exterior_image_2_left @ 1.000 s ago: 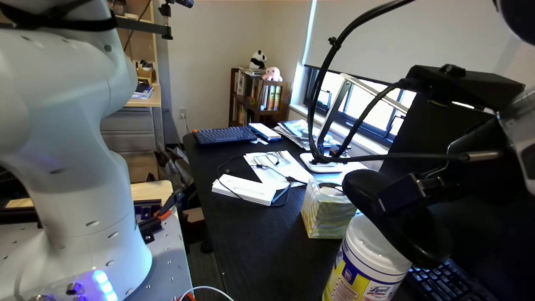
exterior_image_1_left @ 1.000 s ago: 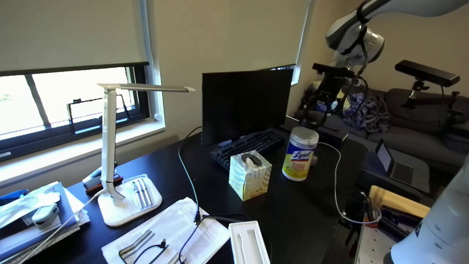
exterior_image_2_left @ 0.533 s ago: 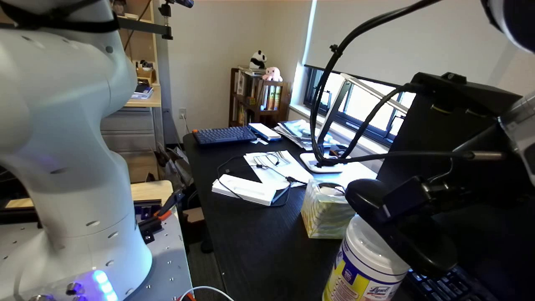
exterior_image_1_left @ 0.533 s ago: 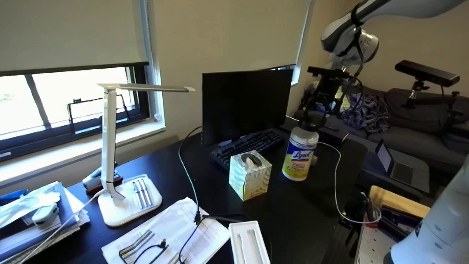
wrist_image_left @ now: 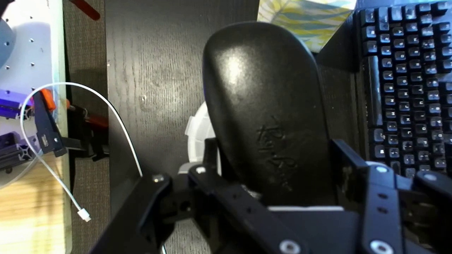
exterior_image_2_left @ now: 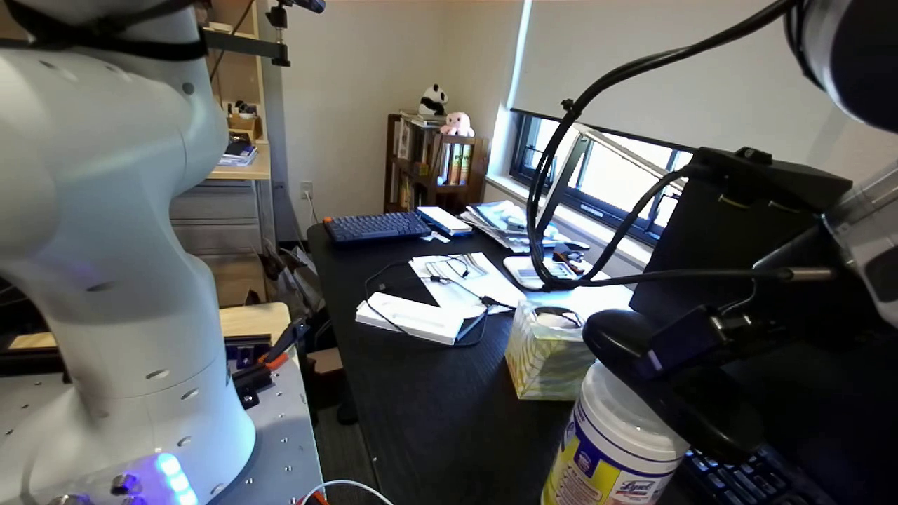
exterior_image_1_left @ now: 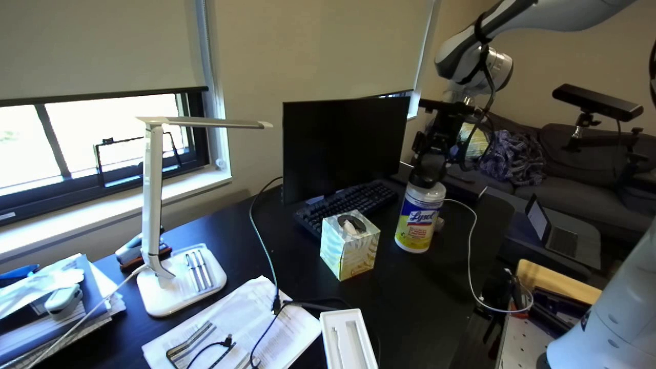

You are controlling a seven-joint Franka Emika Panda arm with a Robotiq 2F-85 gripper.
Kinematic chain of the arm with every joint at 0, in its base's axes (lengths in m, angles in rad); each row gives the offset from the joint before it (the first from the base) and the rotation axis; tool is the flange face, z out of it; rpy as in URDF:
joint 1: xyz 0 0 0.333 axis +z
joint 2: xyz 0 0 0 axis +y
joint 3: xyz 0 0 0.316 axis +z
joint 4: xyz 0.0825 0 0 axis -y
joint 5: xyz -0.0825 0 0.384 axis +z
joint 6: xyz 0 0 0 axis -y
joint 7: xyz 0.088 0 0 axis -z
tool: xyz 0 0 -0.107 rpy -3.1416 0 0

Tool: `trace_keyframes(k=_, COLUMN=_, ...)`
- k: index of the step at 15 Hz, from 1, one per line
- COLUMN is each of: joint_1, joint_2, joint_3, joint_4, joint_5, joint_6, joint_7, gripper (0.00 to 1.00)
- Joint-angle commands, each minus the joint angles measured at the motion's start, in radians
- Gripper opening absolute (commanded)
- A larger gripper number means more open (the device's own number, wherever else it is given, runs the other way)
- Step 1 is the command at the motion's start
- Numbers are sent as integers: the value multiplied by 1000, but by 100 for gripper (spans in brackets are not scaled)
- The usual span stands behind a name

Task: Put the eyeglasses case on top of the bottle

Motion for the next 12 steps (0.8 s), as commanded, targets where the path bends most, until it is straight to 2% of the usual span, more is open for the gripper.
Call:
trace_keyframes(k=1, joint_1=14, joint_2=-3, joint_3=10, joint_4=0, joint_5=-42, joint_6=16, joint_7=0, gripper=53)
trace_keyframes(k=6, joint_1=35, joint_2=-14, joint_3=20, joint_4=-11, joint_5=-108, joint_6=21, joint_7=-1, gripper=53)
trace_keyframes(k=11, joint_1=38, joint_2=-18, joint_3=26, joint_4=-14, joint_5=-121, joint_6=22, joint_7=-4, gripper=53)
trace_keyframes(k=12, joint_1=38, joint_2=-16, joint_3=27, joint_4=-12, joint_5=-120, joint_6=22, joint_7=-7, gripper=94)
